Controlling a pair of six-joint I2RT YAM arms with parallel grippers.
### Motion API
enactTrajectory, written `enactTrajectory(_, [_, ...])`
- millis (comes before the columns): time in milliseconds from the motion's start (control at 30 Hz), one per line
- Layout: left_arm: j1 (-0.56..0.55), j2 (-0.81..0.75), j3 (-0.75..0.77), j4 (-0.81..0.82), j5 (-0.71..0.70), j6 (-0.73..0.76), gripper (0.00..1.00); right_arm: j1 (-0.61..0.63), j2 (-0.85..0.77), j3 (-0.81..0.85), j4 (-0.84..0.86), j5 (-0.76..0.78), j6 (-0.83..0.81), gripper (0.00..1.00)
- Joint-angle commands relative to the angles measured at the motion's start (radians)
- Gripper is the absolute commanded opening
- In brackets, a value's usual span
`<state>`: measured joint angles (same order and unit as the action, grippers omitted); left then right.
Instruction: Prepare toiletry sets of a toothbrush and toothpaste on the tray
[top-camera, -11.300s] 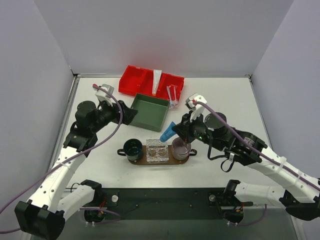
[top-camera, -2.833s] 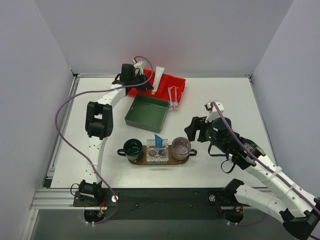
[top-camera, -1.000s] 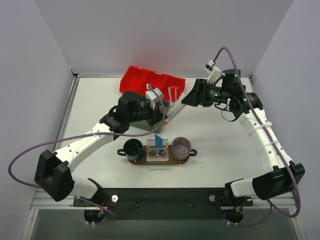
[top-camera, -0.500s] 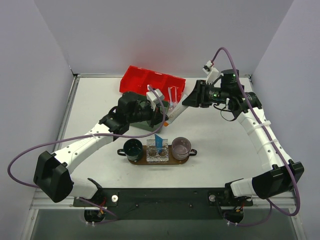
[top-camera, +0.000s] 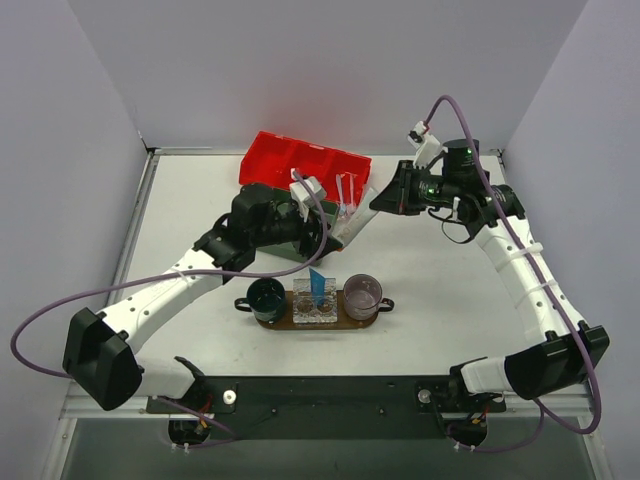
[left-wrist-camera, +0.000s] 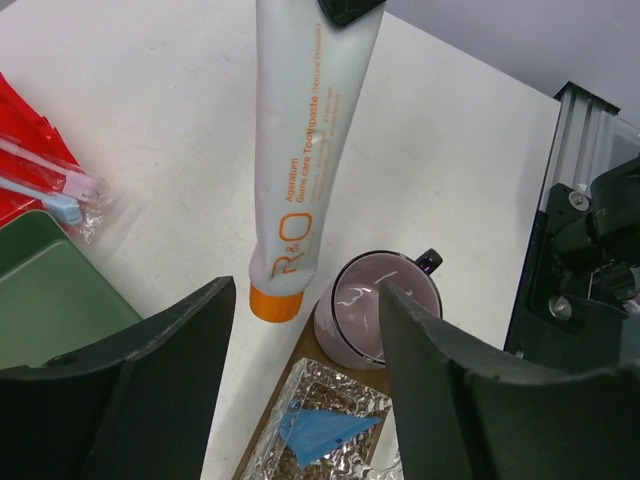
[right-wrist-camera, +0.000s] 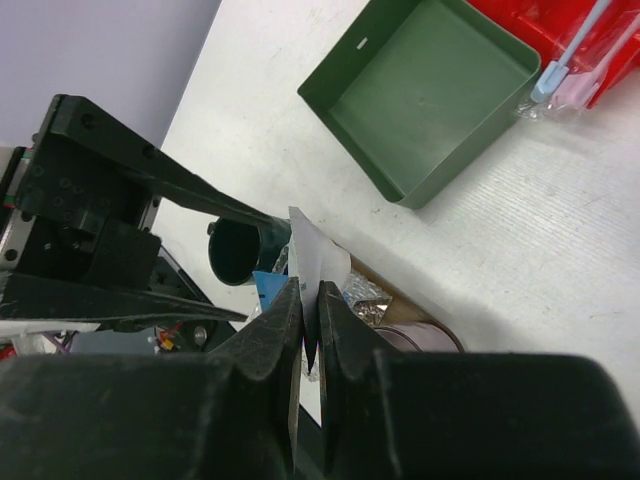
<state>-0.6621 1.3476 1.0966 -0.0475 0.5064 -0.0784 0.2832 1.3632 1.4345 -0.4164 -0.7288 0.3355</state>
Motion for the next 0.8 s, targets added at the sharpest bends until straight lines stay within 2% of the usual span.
enactTrajectory(0, [-0.004,-0.067,0.039,0.049,0.032,-0.009,0.73,0.007,-0.081,0.004,0.045,0.055,-0.007,0.00])
enactTrajectory(167, [0.038,-0.111,0.033,0.049,0.027,-0.024,0.76,0.037,-0.122,-0.008,0.042,0.133,-0.018,0.00])
enactTrajectory(267, [0.146,-0.149,0.006,0.087,-0.012,-0.116,0.78,0.114,-0.164,-0.003,0.010,0.253,-0.052,0.00])
enactTrajectory(300, [0.180,-0.159,-0.006,0.112,-0.050,-0.139,0.78,0.144,-0.186,-0.002,-0.011,0.328,-0.064,0.00])
enactTrajectory(367, [0.274,-0.185,-0.032,0.117,-0.139,-0.197,0.78,0.217,-0.208,0.001,-0.027,0.383,-0.075,0.00])
enactTrajectory(400, [0.295,-0.192,-0.037,0.089,-0.254,-0.210,0.79,0.234,-0.228,0.003,-0.038,0.419,-0.070,0.00])
enactTrajectory(500, [0.360,-0.199,-0.029,-0.016,-0.426,-0.238,0.80,0.324,-0.268,-0.002,-0.047,0.491,-0.052,0.00])
enactTrajectory(533, [0.374,-0.199,-0.026,-0.031,-0.496,-0.238,0.80,0.361,-0.274,-0.003,-0.050,0.565,-0.055,0.00])
enactTrajectory(667, [0.386,-0.203,-0.026,-0.035,-0.499,-0.209,0.80,0.558,-0.286,0.001,-0.061,0.725,-0.076,0.00])
enactTrajectory(767, [0.384,-0.203,-0.037,-0.018,-0.491,-0.205,0.80,0.652,-0.262,0.023,-0.070,0.848,-0.098,0.00])
